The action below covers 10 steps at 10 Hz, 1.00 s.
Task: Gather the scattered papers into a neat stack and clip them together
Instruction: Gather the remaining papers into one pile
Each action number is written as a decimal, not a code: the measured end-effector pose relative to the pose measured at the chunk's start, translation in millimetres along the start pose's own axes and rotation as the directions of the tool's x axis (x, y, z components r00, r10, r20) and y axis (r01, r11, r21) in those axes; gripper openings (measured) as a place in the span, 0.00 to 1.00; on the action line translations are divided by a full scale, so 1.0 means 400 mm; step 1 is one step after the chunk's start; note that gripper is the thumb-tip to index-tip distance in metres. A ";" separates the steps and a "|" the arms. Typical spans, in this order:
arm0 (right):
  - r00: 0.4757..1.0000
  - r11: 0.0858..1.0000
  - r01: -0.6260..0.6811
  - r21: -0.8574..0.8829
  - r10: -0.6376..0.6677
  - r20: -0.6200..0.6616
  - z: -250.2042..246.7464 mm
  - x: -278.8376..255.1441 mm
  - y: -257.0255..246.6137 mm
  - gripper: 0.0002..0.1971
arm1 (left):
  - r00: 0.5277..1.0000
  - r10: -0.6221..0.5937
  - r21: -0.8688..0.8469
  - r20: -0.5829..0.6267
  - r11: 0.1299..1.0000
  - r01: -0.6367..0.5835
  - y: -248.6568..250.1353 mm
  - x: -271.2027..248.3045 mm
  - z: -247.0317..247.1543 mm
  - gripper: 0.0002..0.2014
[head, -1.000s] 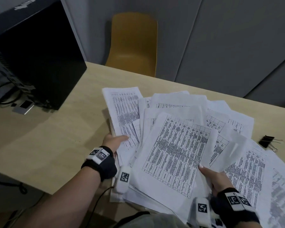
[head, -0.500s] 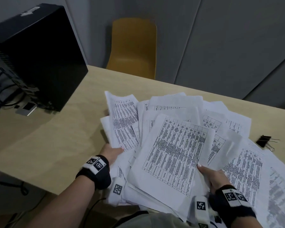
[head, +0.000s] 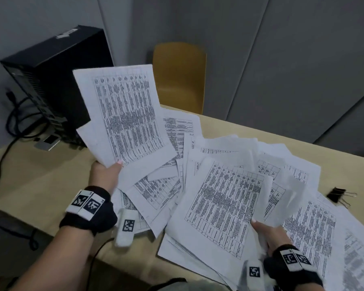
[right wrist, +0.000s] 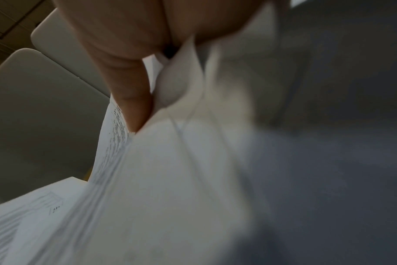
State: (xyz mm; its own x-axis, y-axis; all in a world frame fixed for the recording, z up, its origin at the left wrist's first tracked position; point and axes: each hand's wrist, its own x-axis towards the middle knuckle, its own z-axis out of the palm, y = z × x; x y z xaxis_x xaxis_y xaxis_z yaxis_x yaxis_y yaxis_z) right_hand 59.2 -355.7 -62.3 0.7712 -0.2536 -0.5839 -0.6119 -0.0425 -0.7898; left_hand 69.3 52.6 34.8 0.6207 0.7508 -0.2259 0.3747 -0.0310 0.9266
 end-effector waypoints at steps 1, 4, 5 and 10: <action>1.000 1.000 -0.011 -0.015 0.011 -0.007 -0.003 0.007 0.007 0.22 | 0.998 0.032 -0.090 -0.061 0.995 -0.038 0.045 0.002 -0.030 0.19; 0.999 0.996 0.033 -0.083 -0.036 -0.035 0.002 -0.027 -0.021 0.15 | 0.979 0.108 -0.295 -0.174 0.943 -0.157 0.158 -0.008 -0.069 0.16; 0.999 0.997 0.044 -0.062 -0.046 -0.030 -0.001 -0.041 -0.032 0.13 | 0.993 0.106 -0.326 -0.058 0.938 -0.119 0.146 -0.031 -0.030 0.12; 0.985 0.945 -0.137 -0.297 0.161 0.058 0.010 -0.059 -0.054 0.04 | 0.789 -0.260 0.059 0.557 0.960 0.274 -0.093 -0.143 0.163 0.22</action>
State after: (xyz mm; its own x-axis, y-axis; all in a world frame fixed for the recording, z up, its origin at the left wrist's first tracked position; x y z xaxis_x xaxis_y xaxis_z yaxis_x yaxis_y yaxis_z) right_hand 54.8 -345.1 -32.2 0.6712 -0.2003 -0.7137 -0.7362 -0.2919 -0.6105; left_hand 64.9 -32.3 -6.5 0.7760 0.2326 -0.5863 0.5706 0.1375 0.8097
